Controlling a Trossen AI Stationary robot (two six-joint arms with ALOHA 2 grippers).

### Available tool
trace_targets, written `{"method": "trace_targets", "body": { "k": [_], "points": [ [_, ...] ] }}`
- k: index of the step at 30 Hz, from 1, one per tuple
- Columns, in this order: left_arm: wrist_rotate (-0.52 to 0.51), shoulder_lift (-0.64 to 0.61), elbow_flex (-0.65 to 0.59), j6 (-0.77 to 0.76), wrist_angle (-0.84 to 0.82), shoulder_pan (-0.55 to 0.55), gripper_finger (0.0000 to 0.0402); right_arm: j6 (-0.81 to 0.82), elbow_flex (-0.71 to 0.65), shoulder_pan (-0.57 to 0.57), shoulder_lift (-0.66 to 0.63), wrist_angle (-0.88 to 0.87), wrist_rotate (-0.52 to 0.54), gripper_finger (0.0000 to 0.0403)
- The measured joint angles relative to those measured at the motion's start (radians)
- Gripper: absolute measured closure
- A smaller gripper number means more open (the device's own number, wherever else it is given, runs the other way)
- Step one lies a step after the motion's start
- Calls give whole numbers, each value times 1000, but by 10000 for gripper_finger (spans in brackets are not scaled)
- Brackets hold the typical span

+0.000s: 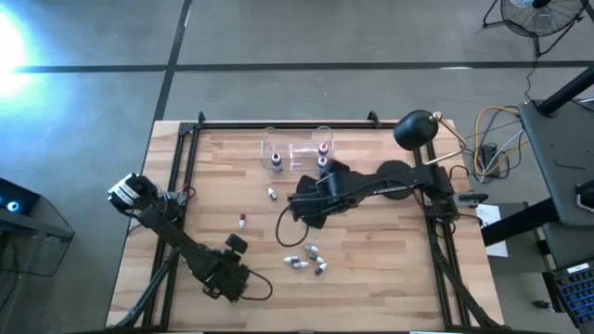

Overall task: Pick & Place food coloring
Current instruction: Put the large blue food coloring bottle into the transparent bin

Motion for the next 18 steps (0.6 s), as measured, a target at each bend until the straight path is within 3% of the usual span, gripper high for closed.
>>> {"method": "trace_targets", "body": {
  "k": [4, 8, 11, 14, 18],
  "points": [
    [-9, 0, 20, -109, -16, 46, 304, 69, 1, 4, -89, 5, 117, 250],
    [-134, -49, 43, -278, -9, 108, 305, 163, -1, 6, -222, -2, 239, 259],
    [-280, -127, 58, -391, -14, 166, 306, 234, -10, 6, -331, -9, 281, 266],
    [-502, -225, 87, -475, 2, 239, 306, 271, -19, 6, -435, -9, 294, 272],
    [-796, -360, 102, -406, 205, 355, 306, 277, -46, 11, -536, -9, 294, 279]
  ]
}}
